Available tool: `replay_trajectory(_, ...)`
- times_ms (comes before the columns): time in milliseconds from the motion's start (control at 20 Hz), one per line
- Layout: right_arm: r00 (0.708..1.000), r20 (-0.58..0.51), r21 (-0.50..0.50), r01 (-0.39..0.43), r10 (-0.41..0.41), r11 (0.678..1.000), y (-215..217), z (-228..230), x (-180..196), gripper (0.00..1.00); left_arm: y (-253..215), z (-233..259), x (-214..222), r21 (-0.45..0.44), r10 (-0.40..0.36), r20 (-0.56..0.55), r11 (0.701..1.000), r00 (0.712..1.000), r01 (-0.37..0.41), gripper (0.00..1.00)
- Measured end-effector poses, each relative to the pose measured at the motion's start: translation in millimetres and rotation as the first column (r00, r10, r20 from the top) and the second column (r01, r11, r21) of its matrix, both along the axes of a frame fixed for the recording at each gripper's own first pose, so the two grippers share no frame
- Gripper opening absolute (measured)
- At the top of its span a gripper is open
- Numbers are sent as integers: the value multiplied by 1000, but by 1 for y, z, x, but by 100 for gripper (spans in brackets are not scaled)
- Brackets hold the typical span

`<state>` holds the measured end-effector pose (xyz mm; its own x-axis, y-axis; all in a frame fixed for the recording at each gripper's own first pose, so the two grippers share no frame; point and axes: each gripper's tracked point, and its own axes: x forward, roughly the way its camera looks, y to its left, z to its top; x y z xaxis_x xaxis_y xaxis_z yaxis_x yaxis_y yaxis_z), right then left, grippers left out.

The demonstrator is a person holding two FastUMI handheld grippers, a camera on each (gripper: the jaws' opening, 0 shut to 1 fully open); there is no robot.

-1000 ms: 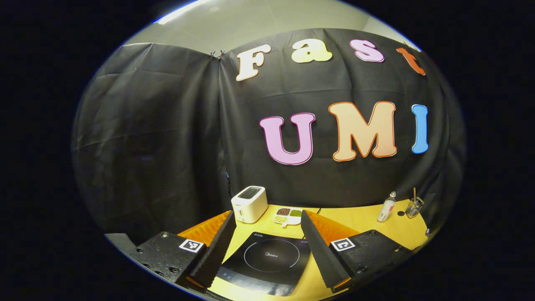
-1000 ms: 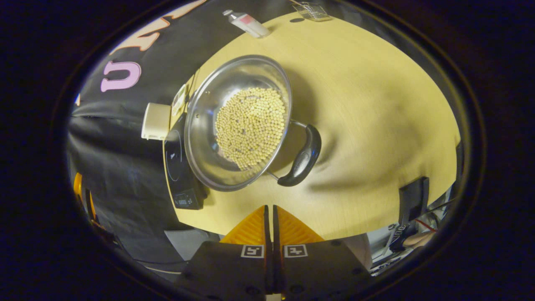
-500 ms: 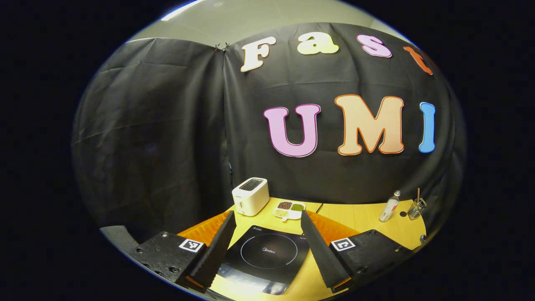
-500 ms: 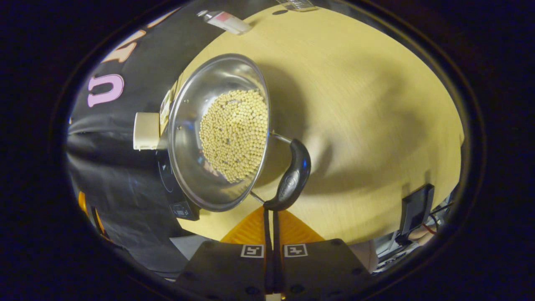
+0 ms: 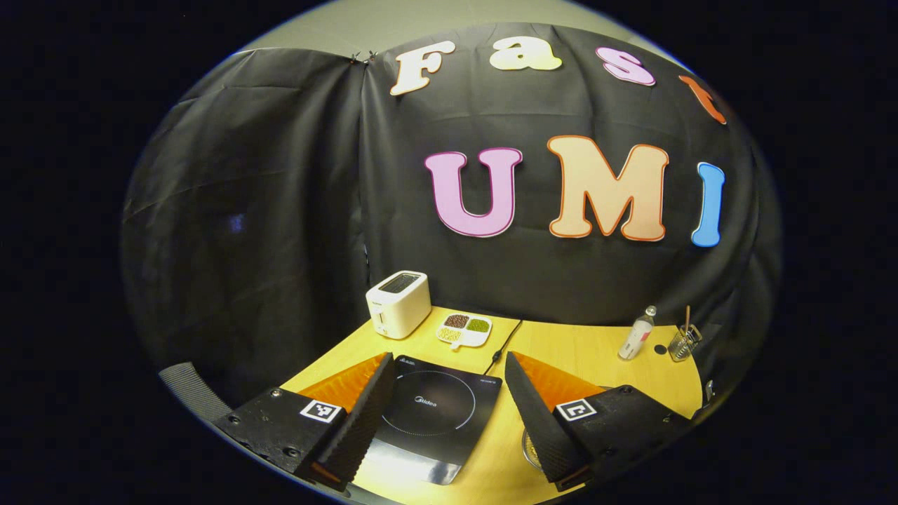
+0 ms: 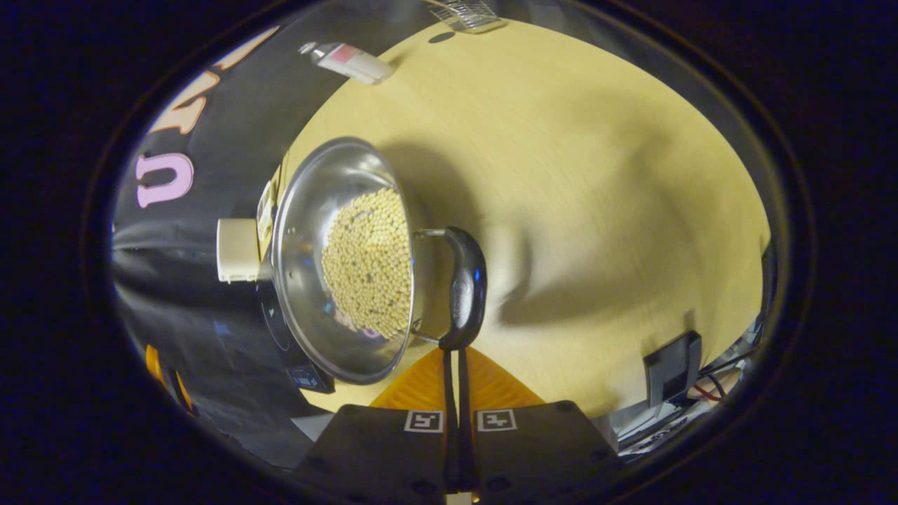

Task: First push the handle of the pot to place it horizontally, then grasp the pot with both hands and set it on the induction cooktop.

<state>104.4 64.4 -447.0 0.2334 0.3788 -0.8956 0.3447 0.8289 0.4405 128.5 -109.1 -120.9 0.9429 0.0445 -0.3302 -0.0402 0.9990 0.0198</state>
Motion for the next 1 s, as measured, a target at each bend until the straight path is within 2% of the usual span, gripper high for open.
replay_trajectory(450,991,2,35,132,-133,991,-23,4,43,3,-12,-36,19,-29,-5,-107,1000,994,1,96)
replay_trajectory(600,990,1,34,143,-143,989,-23,6,54,4,-10,-43,26,-41,-2,-128,999,992,-4,96)
replay_trajectory(650,989,0,34,146,-146,989,-23,7,57,0,-10,-45,26,-46,-2,-133,999,991,-4,96)
replay_trajectory(750,990,0,29,143,-143,989,-24,6,60,3,-8,-49,27,-53,2,-142,999,990,-10,96)
replay_trajectory(1000,986,2,38,167,-168,985,-28,10,64,3,-6,-60,30,-50,8,-164,999,986,-16,96)
